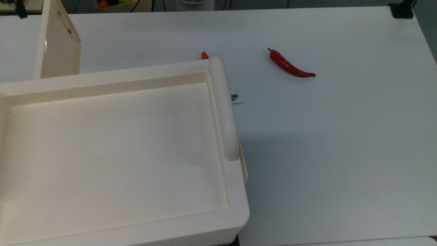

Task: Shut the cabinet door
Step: 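Push the cream door with the gripper, swinging it toward the cabinet front, then withdraw the gripper away from the closed door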

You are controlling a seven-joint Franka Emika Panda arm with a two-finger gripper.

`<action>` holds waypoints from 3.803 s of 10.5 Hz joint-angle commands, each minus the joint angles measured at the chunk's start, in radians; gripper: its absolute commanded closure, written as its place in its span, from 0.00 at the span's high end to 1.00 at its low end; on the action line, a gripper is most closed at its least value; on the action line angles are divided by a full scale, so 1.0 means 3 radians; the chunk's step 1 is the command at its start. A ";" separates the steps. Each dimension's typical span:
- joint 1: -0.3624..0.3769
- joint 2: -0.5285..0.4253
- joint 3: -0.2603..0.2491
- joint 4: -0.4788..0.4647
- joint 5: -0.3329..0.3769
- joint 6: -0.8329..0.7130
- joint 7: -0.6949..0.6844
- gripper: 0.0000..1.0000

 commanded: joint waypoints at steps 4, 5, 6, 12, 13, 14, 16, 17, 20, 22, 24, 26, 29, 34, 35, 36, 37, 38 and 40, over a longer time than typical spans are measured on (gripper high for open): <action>0.0358 0.0243 -0.0008 0.0010 0.0307 0.0189 -0.0282 0.00; 0.0430 0.0237 -0.0002 0.0015 0.0307 0.0086 -0.0272 0.00; 0.0507 0.0242 -0.0002 0.0010 0.0307 0.0075 -0.0241 0.00; 0.0840 0.0289 0.0094 0.0031 0.0522 0.0131 0.0871 0.00; 0.0835 0.0289 0.0186 0.0036 0.0522 0.0136 0.1223 0.00; 0.0835 0.0289 0.0273 0.0036 0.0522 0.0278 0.1566 0.00; 0.0840 0.0370 0.0421 0.0031 0.0527 0.0646 0.2398 0.00; 0.0845 0.0426 0.0442 0.0041 0.0522 0.0835 0.2732 0.00; 0.0917 0.0564 0.0463 0.0036 0.0517 0.1464 0.3342 0.00; 0.0922 0.0580 0.0463 0.0036 0.0522 0.1776 0.3629 0.00; 0.0932 0.0616 0.0463 0.0036 0.0512 0.1971 0.3991 0.00; 0.0932 0.0641 0.0463 0.0036 0.0517 0.2094 0.4090 0.00; 0.0932 0.0606 0.0463 0.0000 0.0440 0.1856 0.3983 0.00; 0.0912 0.0295 0.0453 -0.0005 0.0435 -0.0264 0.4059 0.01; 0.0922 0.0187 0.0448 -0.0020 0.0344 -0.0647 0.4267 0.02; 0.0957 0.0055 0.0463 -0.0086 0.0075 -0.0924 0.4542 0.03; 0.1069 -0.0063 0.0478 -0.0223 -0.0196 -0.1069 0.4859 0.07; 0.1111 -0.0196 0.0478 -0.0382 -0.0310 -0.1075 0.5085 0.19; 0.1010 -0.0320 0.0483 -0.0409 -0.0296 -0.1116 0.5052 1.00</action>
